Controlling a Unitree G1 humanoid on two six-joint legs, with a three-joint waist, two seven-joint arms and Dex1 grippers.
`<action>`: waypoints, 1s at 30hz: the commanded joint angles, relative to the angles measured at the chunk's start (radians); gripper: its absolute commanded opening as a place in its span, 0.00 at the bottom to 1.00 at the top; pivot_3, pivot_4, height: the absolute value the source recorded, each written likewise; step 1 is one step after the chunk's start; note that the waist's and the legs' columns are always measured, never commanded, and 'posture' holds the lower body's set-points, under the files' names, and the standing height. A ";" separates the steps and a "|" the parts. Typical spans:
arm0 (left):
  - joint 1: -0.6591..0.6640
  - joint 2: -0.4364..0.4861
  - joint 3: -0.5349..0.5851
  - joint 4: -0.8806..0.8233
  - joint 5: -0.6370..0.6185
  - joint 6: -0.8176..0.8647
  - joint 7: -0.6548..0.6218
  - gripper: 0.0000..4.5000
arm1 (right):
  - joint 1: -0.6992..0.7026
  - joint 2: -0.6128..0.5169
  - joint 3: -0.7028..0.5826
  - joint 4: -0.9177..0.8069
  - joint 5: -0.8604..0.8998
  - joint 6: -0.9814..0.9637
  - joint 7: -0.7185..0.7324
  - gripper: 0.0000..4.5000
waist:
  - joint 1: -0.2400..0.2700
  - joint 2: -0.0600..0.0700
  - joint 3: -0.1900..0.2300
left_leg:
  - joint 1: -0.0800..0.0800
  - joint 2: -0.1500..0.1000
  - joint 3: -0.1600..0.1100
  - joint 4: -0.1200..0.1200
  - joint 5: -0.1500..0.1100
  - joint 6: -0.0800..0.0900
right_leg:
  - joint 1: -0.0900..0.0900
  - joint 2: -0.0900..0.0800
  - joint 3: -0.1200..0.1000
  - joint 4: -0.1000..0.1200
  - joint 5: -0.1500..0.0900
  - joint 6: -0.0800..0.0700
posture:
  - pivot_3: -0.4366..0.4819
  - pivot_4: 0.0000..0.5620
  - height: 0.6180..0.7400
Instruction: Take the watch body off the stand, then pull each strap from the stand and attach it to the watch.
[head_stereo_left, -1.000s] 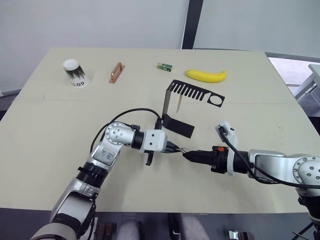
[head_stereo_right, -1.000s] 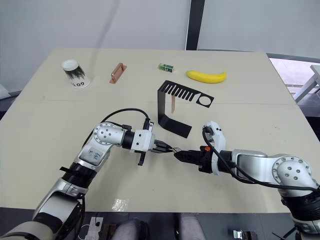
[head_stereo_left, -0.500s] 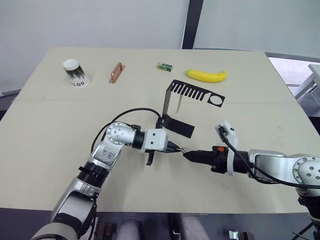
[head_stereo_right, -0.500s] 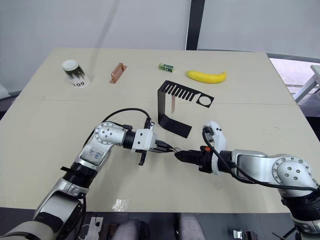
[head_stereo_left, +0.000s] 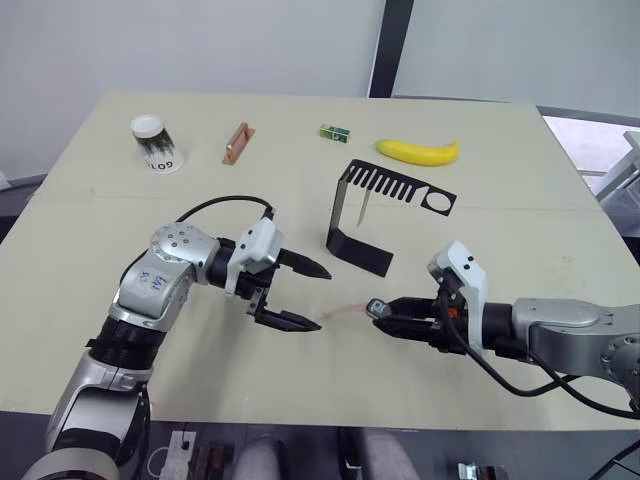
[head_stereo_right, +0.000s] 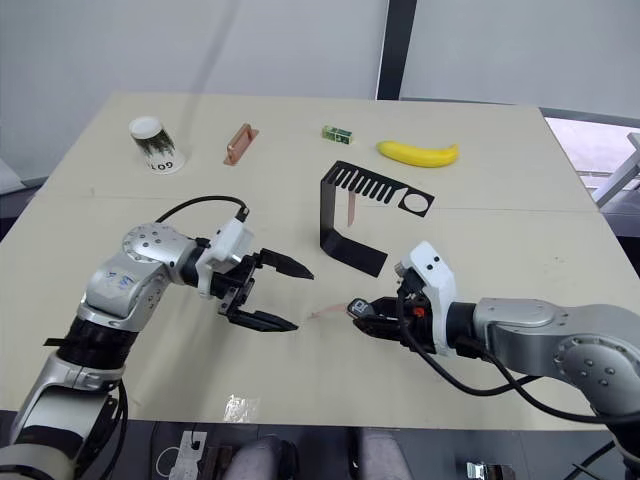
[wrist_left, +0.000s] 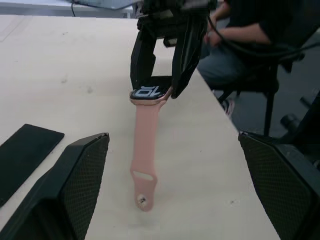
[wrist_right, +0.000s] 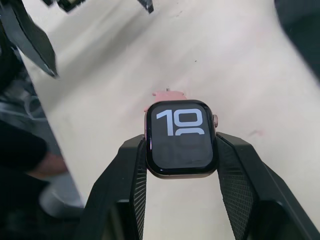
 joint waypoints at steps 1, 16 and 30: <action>-0.015 0.015 0.022 -0.015 -0.031 0.016 -0.018 1.00 | 0.063 -0.034 0.020 -0.050 -0.312 -0.238 0.208 0.34 | -0.001 0.000 0.000 | -0.001 0.000 0.000 0.000 0.000 0.000 | -0.001 0.000 -0.001 0.000 0.000 0.000 | 0.48 0.27 1.00; 0.012 0.012 0.007 -0.038 -0.004 -0.054 -0.009 1.00 | 0.145 0.066 -0.034 0.042 -0.581 -0.447 0.427 0.34 | -0.002 0.000 0.000 | -0.001 -0.001 0.000 0.003 0.000 0.000 | -0.001 0.000 0.000 0.003 0.000 0.000 | 0.48 0.27 1.00; 0.065 -0.079 -0.035 -0.051 0.223 -0.429 0.160 1.00 | 0.009 0.289 -0.183 0.122 0.136 0.256 -0.045 0.34 | -0.003 0.000 0.000 | 0.000 0.000 0.001 0.004 0.000 0.000 | -0.001 0.000 0.001 0.005 0.001 0.000 | 0.48 0.27 1.00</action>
